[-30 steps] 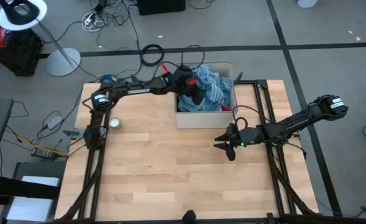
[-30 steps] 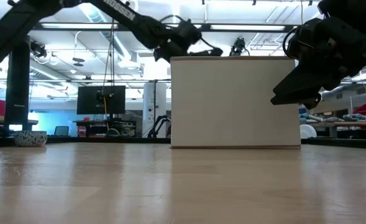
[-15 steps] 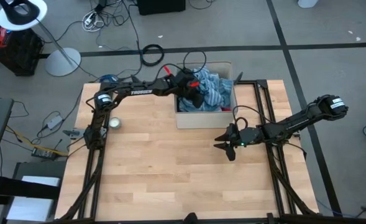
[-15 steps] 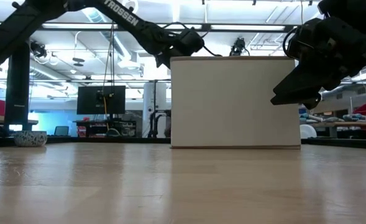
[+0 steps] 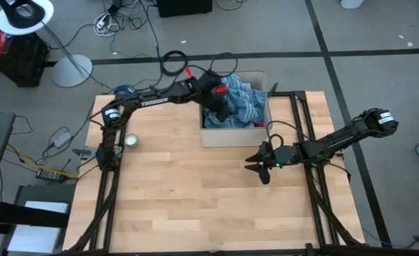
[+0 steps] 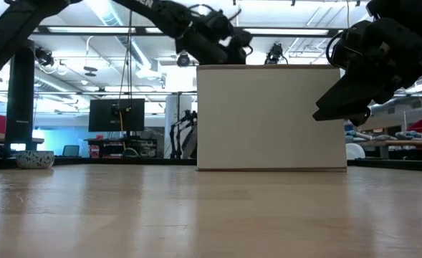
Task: Sort clothes
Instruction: Put the blue towel into gray laundry bin, then return to Home Position
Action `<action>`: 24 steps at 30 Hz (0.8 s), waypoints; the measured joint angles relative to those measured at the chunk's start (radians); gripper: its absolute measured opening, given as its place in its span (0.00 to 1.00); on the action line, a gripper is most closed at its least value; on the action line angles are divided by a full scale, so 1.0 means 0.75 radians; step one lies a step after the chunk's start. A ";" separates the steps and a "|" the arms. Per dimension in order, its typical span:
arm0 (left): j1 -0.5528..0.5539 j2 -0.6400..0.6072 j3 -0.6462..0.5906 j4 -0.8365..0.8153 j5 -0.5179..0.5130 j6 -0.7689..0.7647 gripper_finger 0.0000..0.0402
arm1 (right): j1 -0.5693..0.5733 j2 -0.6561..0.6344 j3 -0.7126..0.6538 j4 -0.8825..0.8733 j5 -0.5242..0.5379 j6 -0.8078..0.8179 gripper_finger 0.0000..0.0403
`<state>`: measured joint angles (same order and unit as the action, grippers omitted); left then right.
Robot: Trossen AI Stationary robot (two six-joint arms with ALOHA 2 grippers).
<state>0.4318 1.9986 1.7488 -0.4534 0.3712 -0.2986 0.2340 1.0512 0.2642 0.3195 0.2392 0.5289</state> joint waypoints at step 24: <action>-0.087 -0.377 -0.007 -0.352 -0.126 0.297 0.29 | 0.000 -0.001 0.000 -0.001 -0.119 0.094 0.41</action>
<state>0.3666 1.7158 1.7433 -0.7176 0.2768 -0.0757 0.2340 1.0508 0.2642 0.3191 0.1502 0.5991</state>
